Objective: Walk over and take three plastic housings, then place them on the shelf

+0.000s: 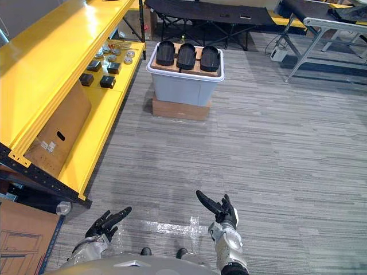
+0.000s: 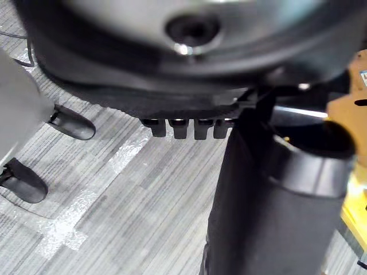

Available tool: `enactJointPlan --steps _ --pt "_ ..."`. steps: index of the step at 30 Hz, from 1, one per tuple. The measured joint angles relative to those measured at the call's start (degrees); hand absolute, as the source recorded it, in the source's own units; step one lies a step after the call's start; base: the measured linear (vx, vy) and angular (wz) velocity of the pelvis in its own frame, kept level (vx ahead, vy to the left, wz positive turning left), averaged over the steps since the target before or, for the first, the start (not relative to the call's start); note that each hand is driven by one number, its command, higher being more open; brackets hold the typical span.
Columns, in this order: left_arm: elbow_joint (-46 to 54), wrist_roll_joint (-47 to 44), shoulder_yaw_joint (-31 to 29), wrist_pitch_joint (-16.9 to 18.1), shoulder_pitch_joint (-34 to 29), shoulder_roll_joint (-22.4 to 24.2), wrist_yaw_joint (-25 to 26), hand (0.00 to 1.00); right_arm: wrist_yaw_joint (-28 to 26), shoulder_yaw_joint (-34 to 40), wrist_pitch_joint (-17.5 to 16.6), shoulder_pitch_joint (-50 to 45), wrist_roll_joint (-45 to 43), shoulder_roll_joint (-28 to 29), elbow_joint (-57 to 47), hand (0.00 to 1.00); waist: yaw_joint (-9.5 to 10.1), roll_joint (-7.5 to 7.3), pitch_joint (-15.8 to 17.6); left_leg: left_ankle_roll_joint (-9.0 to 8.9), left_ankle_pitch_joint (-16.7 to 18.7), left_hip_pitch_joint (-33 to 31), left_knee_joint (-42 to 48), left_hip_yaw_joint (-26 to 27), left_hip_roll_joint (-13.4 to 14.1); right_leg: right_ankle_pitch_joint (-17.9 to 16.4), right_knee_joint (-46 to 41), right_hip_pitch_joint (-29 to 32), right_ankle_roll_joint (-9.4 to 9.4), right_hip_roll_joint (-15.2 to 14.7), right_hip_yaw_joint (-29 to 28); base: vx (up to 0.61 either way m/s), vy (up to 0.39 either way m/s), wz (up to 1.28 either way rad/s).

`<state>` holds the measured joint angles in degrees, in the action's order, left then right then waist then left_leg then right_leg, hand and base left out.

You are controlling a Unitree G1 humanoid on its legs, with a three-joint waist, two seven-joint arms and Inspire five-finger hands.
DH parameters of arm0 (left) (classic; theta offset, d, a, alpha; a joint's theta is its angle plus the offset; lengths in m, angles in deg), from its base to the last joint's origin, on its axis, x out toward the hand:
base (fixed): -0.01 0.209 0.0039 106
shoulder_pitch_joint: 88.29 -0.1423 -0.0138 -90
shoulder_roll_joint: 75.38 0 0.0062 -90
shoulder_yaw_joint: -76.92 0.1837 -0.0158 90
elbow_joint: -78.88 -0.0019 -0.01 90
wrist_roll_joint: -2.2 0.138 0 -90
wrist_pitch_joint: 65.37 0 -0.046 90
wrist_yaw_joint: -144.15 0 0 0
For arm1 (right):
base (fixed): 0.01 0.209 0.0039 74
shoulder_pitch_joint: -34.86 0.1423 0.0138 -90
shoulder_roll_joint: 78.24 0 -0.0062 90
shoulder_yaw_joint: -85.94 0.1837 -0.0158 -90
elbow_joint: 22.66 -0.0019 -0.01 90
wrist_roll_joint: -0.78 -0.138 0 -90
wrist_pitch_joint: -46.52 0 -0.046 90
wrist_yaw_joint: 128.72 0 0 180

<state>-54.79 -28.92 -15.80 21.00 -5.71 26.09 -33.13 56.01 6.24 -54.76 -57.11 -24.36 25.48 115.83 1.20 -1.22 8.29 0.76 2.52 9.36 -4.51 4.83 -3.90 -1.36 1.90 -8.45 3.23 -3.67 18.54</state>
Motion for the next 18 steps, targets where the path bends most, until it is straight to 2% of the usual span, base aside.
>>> enactJointPlan --steps 5,6,10,13,15,16,18 --pt "4.5 0.1 0.7 2.3 -1.2 0.2 0.2 1.0 1.9 0.4 -0.7 -0.9 0.2 0.5 -2.7 1.0 -0.04 0.13 0.1 -1.44 1.0 -0.3 1.4 0.2 0.0 0.0 -0.5 0.0 0.0 -0.2 -0.1 0.01 0.0 0.01" --pt "5.0 0.3 0.7 2.6 -1.6 0.2 0.5 1.0 1.9 0.4 -0.6 -1.2 0.0 0.5 -2.7 1.0 -0.01 0.14 0.1 -2.26 1.6 -0.6 2.2 0.4 0.1 0.0 -0.9 0.0 0.0 -0.3 -0.1 0.0 0.0 0.0" --pt "5.0 1.1 0.7 2.8 -2.2 0.2 0.5 1.0 0.5 0.4 -0.5 -1.6 -2.6 0.5 -2.1 1.0 0.11 0.3 0.3 -2.0 2.1 -0.9 3.6 1.7 0.2 0.0 -1.1 -0.1 0.0 -0.3 -0.4 -0.02 0.002 -0.05" --pt "4.9 2.5 1.4 2.8 -3.8 0.4 0.3 1.0 0.5 0.4 -0.3 -1.7 -2.8 0.5 -1.8 1.0 0.08 1.32 1.1 -1.1 3.9 -0.9 5.8 2.8 0.6 -0.5 -3.0 0.1 -0.25 -0.4 -1.0 -0.05 0.012 -0.16" --pt "4.8 2.5 1.4 2.5 -4.7 0.5 0.1 1.0 -0.1 0.4 0.5 -1.9 -2.7 0.5 -1.3 1.0 0.17 1.4 1.2 0.69 5.9 -1.9 8.5 3.4 0.5 -3.3 -6.6 1.4 -0.29 -1.1 -1.4 -0.09 0.038 -0.17" --pt "4.7 2.5 1.4 2.1 -4.8 0.6 -0.7 1.0 -0.4 0.4 1.0 -2.2 -2.7 0.4 -0.6 1.0 0.14 1.35 1.4 2.52 8.3 -3.9 12.7 3.6 0.4 -6.8 -14.0 4.5 0.21 -2.7 -1.3 -0.07 0.038 -0.01" --pt "4.7 2.5 1.3 2.1 -4.8 0.5 -1.5 1.0 -0.6 0.3 1.2 -2.2 -2.6 0.4 0.1 1.0 0.37 0.97 1.7 3.87 10.3 -5.0 15.1 4.2 0.3 -8.7 -20.1 7.7 0.74 -4.1 -1.0 -0.06 0.042 -0.11"
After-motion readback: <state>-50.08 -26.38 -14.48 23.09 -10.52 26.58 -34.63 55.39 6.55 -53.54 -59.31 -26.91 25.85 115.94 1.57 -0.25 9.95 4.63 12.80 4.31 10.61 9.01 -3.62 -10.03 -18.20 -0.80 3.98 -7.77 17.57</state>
